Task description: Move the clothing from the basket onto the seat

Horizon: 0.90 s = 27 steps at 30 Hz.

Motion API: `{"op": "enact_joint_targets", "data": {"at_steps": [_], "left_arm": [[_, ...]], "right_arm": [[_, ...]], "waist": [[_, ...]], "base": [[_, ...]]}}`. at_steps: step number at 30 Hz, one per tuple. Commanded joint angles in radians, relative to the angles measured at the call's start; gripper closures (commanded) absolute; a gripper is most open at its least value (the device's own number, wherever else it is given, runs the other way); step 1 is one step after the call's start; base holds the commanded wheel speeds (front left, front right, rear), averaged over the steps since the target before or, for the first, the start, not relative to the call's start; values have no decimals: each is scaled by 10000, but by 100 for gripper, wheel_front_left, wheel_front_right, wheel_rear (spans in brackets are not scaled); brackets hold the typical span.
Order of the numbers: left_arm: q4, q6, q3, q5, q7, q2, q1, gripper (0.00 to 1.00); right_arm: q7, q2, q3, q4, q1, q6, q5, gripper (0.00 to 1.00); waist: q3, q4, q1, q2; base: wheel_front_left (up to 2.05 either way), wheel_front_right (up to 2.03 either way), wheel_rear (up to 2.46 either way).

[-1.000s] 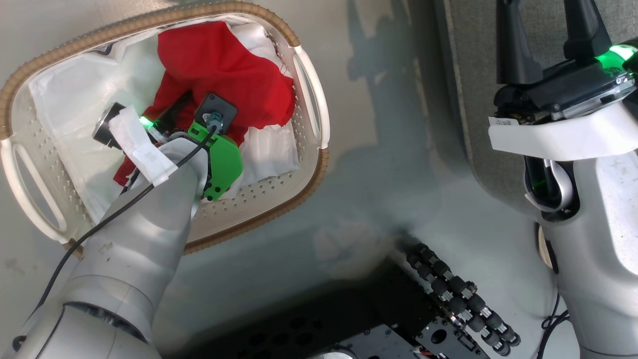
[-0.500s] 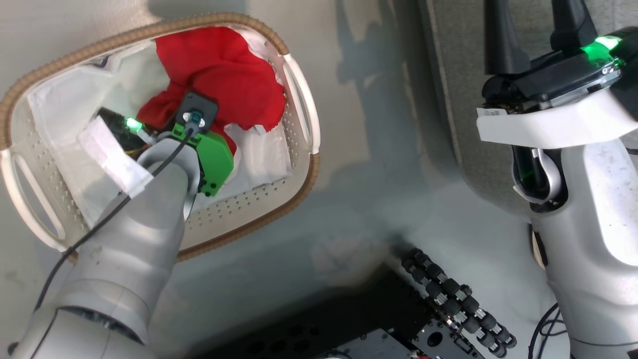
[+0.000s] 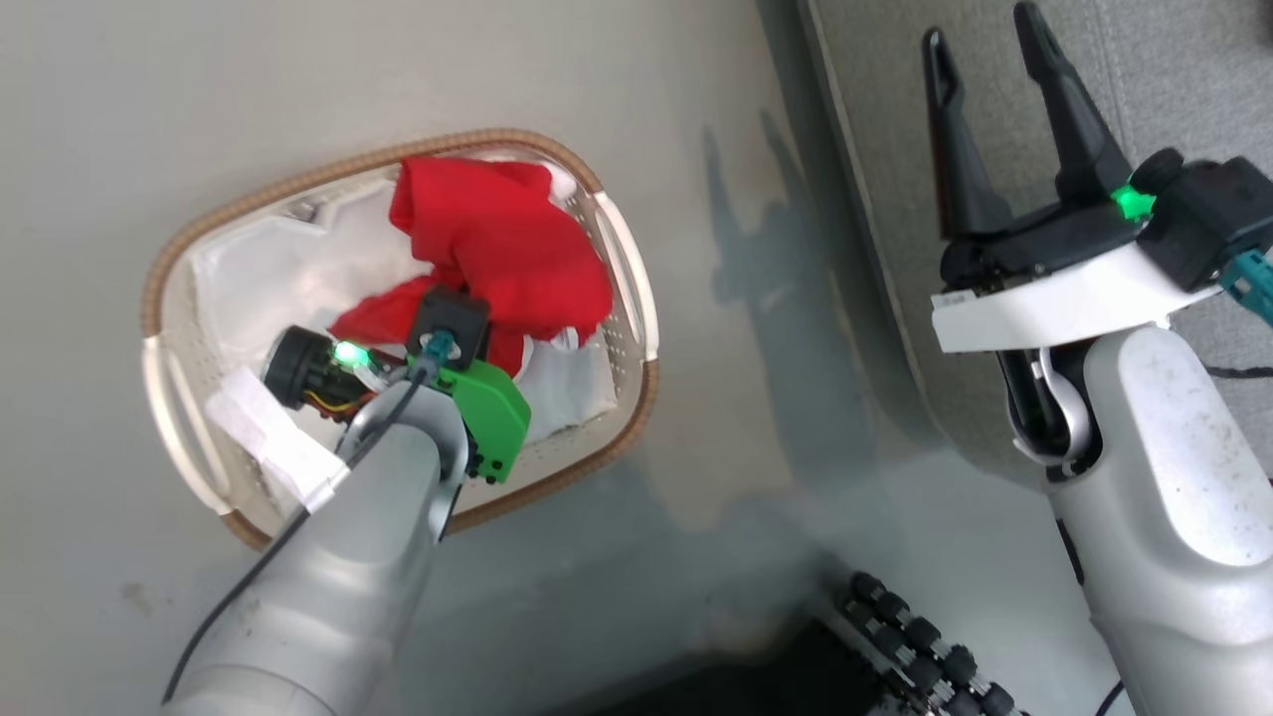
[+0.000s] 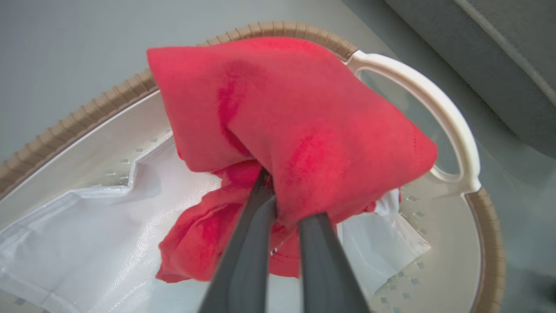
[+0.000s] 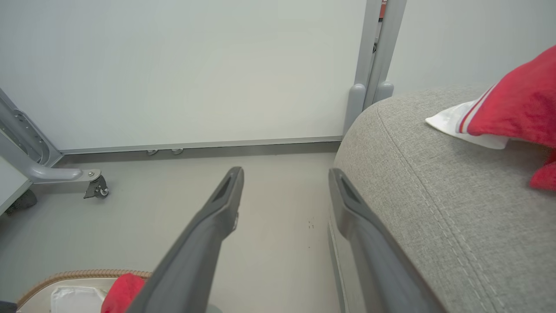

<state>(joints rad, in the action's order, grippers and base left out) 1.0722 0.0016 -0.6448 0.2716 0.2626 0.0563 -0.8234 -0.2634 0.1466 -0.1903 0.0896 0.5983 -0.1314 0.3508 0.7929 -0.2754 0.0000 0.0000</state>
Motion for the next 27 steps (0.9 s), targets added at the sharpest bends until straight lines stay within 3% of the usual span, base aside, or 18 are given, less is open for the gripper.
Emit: {"op": "enact_joint_targets", "data": {"at_steps": [1,13,27], "left_arm": [[-220,27,52,34,26,21,315,100],[-3135,-276,996,-109,17,240,2521,100],[-6846,-766,2599,-470,19,132,4490,100]], "right_arm": [[-18,104,10,101,-280,14,-64,0],[-18,245,-122,804,-1748,14,-259,0],[-18,106,-397,1410,-3091,14,-412,0]], "waist": [[-1171,705,0,0],[-3560,1782,0,0],[-5583,2465,0,0]], "base": [[0,0,0],[0,0,0],[0,0,0]]}}
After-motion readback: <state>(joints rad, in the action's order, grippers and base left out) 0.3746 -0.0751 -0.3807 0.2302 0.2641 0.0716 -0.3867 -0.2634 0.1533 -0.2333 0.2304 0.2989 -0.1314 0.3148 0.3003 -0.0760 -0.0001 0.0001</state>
